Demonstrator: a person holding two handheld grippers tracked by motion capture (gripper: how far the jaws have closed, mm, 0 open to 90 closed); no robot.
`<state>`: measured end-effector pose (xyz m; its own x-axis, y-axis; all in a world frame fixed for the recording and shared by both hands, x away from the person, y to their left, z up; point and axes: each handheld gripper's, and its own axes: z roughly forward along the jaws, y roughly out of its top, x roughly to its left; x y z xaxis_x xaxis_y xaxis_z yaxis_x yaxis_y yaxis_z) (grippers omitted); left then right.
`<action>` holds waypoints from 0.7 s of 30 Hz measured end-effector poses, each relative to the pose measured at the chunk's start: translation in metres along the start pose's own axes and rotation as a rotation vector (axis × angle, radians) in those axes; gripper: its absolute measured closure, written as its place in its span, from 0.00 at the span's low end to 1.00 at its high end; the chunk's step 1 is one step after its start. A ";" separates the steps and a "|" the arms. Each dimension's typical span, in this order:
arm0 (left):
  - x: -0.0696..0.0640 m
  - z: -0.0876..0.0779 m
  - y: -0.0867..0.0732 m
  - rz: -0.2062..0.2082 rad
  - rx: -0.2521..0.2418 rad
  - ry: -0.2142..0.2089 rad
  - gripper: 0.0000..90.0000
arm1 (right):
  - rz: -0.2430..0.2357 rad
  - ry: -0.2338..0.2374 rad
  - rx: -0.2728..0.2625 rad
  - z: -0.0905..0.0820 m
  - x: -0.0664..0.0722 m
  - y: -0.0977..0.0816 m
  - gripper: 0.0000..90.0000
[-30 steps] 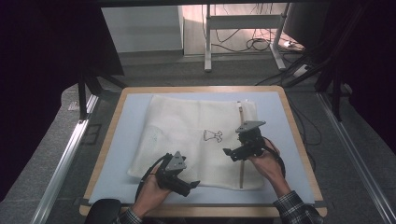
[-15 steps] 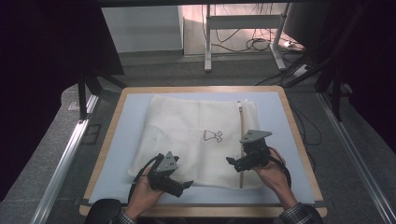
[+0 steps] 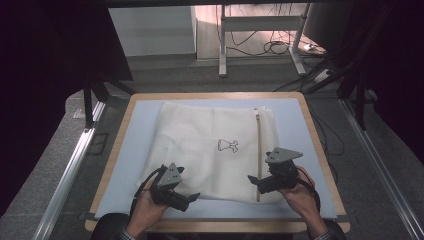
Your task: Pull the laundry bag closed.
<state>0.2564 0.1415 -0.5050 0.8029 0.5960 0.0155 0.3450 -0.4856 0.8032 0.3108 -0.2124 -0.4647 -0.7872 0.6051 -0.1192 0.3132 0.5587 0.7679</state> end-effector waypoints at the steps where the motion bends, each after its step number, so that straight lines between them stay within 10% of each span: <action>1: 0.000 -0.002 -0.001 0.000 -0.002 0.005 0.02 | -0.001 -0.003 -0.002 -0.001 0.000 -0.001 0.00; 21: 0.010 -0.026 -0.015 -0.046 -0.024 0.064 0.02 | 0.029 -0.047 -0.009 -0.034 0.005 -0.024 0.00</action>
<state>0.2465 0.1714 -0.5017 0.7534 0.6573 0.0161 0.3680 -0.4418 0.8181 0.2810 -0.2424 -0.4625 -0.7523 0.6466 -0.1260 0.3302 0.5356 0.7772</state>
